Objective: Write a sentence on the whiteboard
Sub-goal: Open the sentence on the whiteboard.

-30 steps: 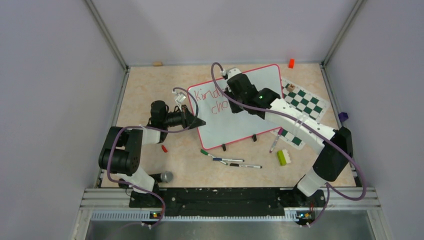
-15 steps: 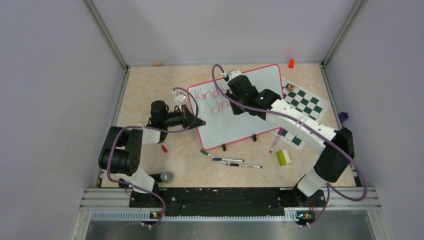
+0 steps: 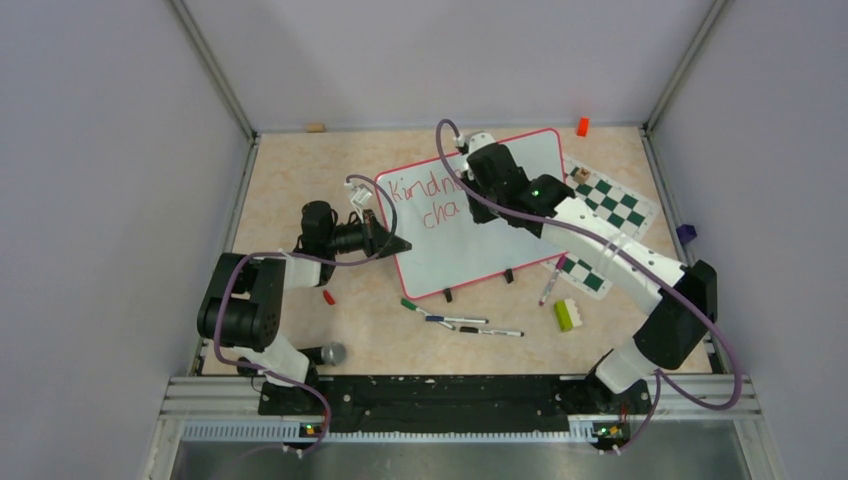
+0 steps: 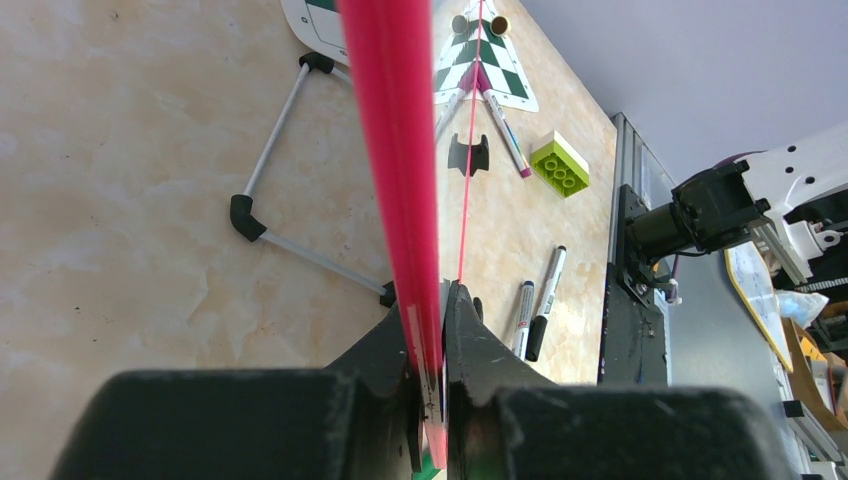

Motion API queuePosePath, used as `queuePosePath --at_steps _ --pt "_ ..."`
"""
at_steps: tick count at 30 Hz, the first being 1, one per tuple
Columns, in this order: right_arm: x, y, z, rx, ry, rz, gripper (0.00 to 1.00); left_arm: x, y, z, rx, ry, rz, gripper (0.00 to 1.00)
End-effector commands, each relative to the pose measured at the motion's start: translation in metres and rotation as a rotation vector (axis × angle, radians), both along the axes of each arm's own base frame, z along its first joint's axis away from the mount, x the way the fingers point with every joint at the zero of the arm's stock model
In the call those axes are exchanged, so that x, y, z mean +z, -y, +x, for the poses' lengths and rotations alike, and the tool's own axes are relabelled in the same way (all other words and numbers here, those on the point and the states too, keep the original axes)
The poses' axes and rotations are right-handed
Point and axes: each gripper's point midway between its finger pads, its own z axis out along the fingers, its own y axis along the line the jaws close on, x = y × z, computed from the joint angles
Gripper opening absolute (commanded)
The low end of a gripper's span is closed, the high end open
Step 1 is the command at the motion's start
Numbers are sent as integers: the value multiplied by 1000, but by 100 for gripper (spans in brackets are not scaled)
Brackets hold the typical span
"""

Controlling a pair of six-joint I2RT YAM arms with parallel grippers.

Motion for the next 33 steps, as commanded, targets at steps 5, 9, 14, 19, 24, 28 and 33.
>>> queuePosePath --at_steps 5,9,14,19,24,28,33 --pt "29 -8 16 -2 70 60 0 -50 -16 15 148 -40 142 0" --pt "29 -11 19 0 69 63 0 -50 -16 15 149 -41 142 0" --pt "22 -12 22 -7 62 47 0 -50 -16 15 149 -40 142 0" --pt "9 -10 22 -14 45 26 0 -50 -16 15 149 -41 143 0" --pt "0 -7 17 -12 25 18 0 -50 -16 15 149 -41 142 0" --pt "-9 -3 10 -9 5 13 0 -50 -16 14 149 -41 143 0" --pt "-18 0 -1 3 -22 17 0 -50 -16 14 147 -41 142 0"
